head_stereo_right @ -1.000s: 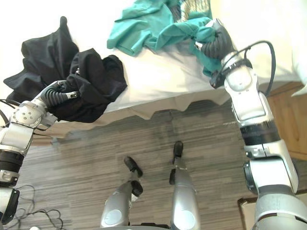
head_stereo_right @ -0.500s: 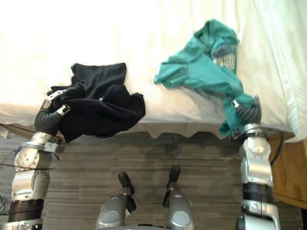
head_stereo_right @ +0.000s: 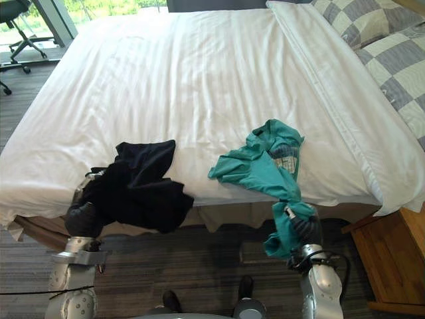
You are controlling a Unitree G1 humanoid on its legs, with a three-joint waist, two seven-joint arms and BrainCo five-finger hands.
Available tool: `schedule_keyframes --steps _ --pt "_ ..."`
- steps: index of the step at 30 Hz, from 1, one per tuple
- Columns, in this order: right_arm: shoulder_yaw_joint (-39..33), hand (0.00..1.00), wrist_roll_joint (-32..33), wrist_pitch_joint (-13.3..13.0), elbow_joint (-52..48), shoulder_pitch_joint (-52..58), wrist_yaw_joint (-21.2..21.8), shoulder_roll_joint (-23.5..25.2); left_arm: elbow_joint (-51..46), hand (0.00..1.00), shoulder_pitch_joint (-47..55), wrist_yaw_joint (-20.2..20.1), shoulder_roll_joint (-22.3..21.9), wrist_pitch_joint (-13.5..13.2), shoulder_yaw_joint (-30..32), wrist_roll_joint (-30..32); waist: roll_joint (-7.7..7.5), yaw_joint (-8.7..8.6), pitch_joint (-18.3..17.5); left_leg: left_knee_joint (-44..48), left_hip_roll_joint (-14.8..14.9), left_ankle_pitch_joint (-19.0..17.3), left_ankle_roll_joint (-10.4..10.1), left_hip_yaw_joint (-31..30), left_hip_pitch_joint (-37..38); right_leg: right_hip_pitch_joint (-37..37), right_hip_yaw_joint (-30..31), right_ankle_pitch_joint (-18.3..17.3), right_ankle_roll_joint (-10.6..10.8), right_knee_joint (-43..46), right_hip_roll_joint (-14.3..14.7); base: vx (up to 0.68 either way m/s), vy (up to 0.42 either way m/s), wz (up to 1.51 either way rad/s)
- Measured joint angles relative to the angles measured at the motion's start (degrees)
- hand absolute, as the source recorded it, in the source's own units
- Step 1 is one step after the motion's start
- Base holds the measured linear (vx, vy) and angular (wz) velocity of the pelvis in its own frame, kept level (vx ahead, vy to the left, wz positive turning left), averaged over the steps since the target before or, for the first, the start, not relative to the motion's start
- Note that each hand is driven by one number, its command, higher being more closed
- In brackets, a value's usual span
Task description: Tidy the bed and pick cloth on bed and put in laundry
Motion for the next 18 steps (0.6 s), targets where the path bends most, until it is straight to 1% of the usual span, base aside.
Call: schedule_keyframes --steps 2,5,7,9,10,11,12,13,16,17,18 --pt "1.5 1.00 0.0 0.0 0.0 1.1 0.0 0.7 0.6 1.00 0.9 0.5 0.0 0.6 -0.9 0.0 0.06 0.03 -0.5 0.0 0.0 0.0 0.0 -0.3 0.3 0.6 -0.4 -0.1 0.1 0.0 0.0 0.00 -0.017 0.07" --pt "2.0 1.00 0.0 -0.2 0.1 1.4 -0.1 0.9 3.5 1.00 2.2 2.1 0.0 0.6 -0.1 0.2 0.16 0.15 -1.3 0.0 0.0 0.0 0.0 -0.7 1.2 1.7 -0.7 -0.1 0.1 0.0 -0.1 0.01 -0.007 0.06" --pt "1.9 1.00 0.0 -0.5 0.9 1.3 -0.1 0.8 5.1 1.00 2.4 3.0 0.1 0.2 1.2 2.9 0.12 0.19 -2.2 0.0 0.0 0.2 0.2 -0.9 1.8 2.4 -0.9 0.0 0.3 0.0 -0.1 0.01 -0.005 0.07" --pt "2.0 1.00 -0.1 -0.5 1.7 1.1 -0.2 0.6 7.0 1.00 1.7 5.5 0.9 -1.0 4.3 7.6 0.37 0.15 -3.3 0.0 -0.1 0.2 0.2 -1.3 2.0 2.8 -1.1 0.0 0.3 0.0 -0.1 0.00 -0.004 0.06" --pt "2.0 1.00 -0.1 -0.5 1.9 1.0 -0.2 0.4 7.4 1.00 1.6 6.2 1.4 -1.3 5.1 8.5 0.45 0.12 -3.5 0.0 -0.1 0.2 0.2 -1.2 2.0 2.8 -1.1 0.0 0.3 0.0 -0.1 0.00 0.000 0.00" --pt "1.9 1.00 -0.1 -0.5 2.5 0.9 -0.3 -0.3 8.5 1.00 0.5 7.7 3.0 -1.9 7.0 10.7 0.63 0.12 -3.7 0.0 -0.1 0.2 0.2 -1.2 2.2 3.0 -1.1 -0.1 0.3 0.0 -0.1 0.00 -0.003 -0.04" --pt "1.9 1.00 -0.1 -0.2 3.7 0.3 -0.4 -1.4 9.1 1.00 -0.9 9.2 5.6 -2.1 9.7 12.1 0.70 0.08 -3.6 0.0 0.0 0.0 0.0 -1.1 2.6 3.2 -0.8 -0.2 0.0 0.0 -0.1 -0.01 0.000 -0.06" --pt "1.8 1.00 -0.1 -0.1 3.9 0.2 -0.4 -1.9 9.2 1.00 -1.4 9.7 6.8 -2.3 10.6 12.7 0.73 0.11 -3.6 0.0 0.0 0.0 0.0 -0.9 2.8 3.2 -0.7 -0.2 0.0 0.0 0.0 -0.03 0.004 -0.09" --pt "0.8 1.00 0.0 0.0 4.1 0.0 0.0 -4.5 11.2 1.00 -6.1 12.1 14.0 -4.0 15.7 16.3 1.26 0.09 -4.1 0.0 0.0 -0.2 0.1 0.1 2.9 2.6 0.1 -0.2 0.0 -0.2 0.0 -0.03 0.009 -0.12" --pt "0.2 1.00 0.1 0.0 4.1 -0.2 0.1 -5.5 11.5 1.00 -7.7 13.2 16.8 -4.5 17.1 17.6 1.44 0.05 -4.2 0.0 0.0 -0.2 0.1 0.4 2.9 2.4 0.9 -0.2 0.0 -0.2 0.0 0.00 0.004 -0.20" --pt "-0.3 1.00 0.4 0.1 4.1 -0.1 0.4 -5.9 11.9 1.00 -8.7 13.5 18.6 -4.9 17.8 18.1 1.59 0.01 -4.4 0.0 0.0 -0.2 0.1 0.9 2.9 2.4 1.2 -0.2 0.0 -0.2 0.1 0.03 -0.003 -0.23"
